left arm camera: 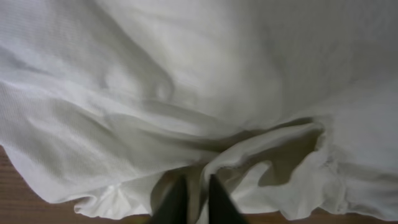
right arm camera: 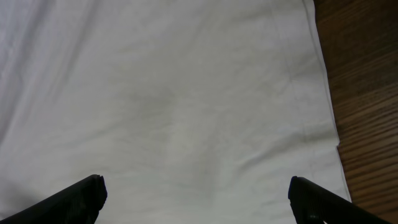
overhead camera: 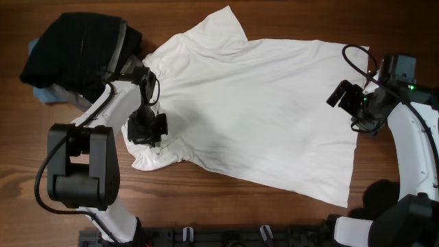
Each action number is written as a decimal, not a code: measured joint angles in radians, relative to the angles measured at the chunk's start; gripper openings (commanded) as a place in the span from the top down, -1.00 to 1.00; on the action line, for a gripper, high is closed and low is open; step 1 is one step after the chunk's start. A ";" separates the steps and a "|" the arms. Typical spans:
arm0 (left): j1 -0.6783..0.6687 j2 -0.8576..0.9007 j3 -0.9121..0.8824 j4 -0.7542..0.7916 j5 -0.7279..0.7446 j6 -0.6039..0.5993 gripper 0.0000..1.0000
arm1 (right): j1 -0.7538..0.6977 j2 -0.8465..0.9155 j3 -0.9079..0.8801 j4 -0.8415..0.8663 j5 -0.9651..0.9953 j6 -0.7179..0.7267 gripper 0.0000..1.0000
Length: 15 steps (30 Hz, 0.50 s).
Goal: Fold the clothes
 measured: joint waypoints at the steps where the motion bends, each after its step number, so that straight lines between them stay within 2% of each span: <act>1: 0.000 0.000 0.000 0.000 -0.003 -0.005 0.92 | 0.000 0.000 0.000 0.000 0.000 0.000 -0.97; 2: 0.000 0.000 0.000 0.000 -0.004 -0.005 0.92 | 0.000 0.000 0.000 0.000 0.000 0.000 -0.97; 4: 0.000 0.000 0.003 0.000 -0.001 -0.005 -0.16 | 0.000 0.000 0.000 0.008 0.000 0.000 -0.97; 12: -0.018 0.000 0.070 -0.043 0.144 0.037 -0.36 | 0.000 0.000 0.000 0.023 0.000 0.000 -0.97; 15: -0.074 -0.001 0.050 0.029 0.154 0.058 -0.30 | 0.000 0.000 0.000 0.026 0.000 0.000 -0.97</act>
